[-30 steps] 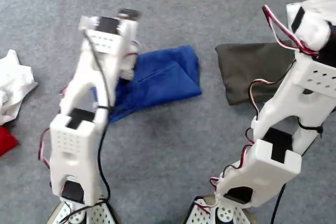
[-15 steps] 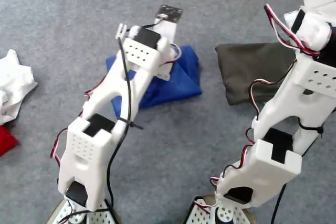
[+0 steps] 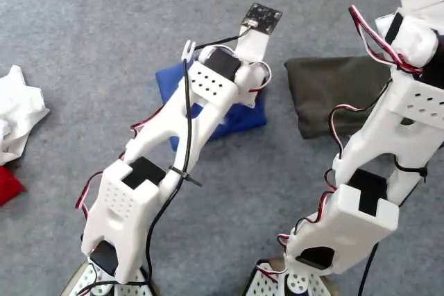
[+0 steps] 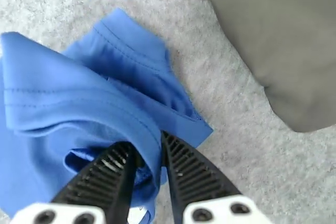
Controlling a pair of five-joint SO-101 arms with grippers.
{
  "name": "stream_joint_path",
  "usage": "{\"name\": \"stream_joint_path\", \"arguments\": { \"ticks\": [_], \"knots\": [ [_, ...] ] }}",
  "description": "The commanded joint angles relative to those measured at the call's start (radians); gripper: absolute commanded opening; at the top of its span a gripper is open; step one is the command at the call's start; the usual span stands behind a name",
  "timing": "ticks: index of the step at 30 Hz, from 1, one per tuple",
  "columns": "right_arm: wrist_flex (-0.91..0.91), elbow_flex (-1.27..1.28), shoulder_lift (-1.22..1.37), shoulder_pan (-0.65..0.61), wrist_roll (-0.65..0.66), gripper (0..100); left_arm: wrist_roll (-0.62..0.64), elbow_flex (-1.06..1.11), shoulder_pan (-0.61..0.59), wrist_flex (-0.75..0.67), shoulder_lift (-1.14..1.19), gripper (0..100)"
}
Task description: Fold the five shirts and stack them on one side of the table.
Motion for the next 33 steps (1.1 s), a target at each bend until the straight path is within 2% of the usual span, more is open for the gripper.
{"name": "stream_joint_path", "arguments": {
  "ticks": [1,17,19,23,25,30,33],
  "knots": [
    [0.002,-0.002,-0.033,0.011,0.008,1.5,0.011,-0.038,0.018,-0.025,-0.017,3],
    [0.002,-0.002,-0.033,0.005,0.003,1.5,0.011,-0.047,0.008,-0.043,-0.026,4],
    [0.002,-0.002,-0.033,0.003,0.003,1.5,0.017,-0.051,-0.002,-0.043,-0.029,9],
    [0.000,-0.002,-0.033,0.003,0.003,1.5,0.132,-0.143,-0.050,0.015,-0.029,28],
    [-0.002,-0.002,-0.033,-0.003,0.003,1.5,0.141,-0.200,-0.077,0.051,-0.028,31],
    [-0.005,0.038,-0.018,-0.077,0.002,1.5,0.144,-0.351,-0.240,0.153,-0.020,18],
    [-0.006,0.082,0.018,-0.186,0.006,1.5,0.146,-0.328,-0.371,0.178,-0.011,7]
  ]
}}
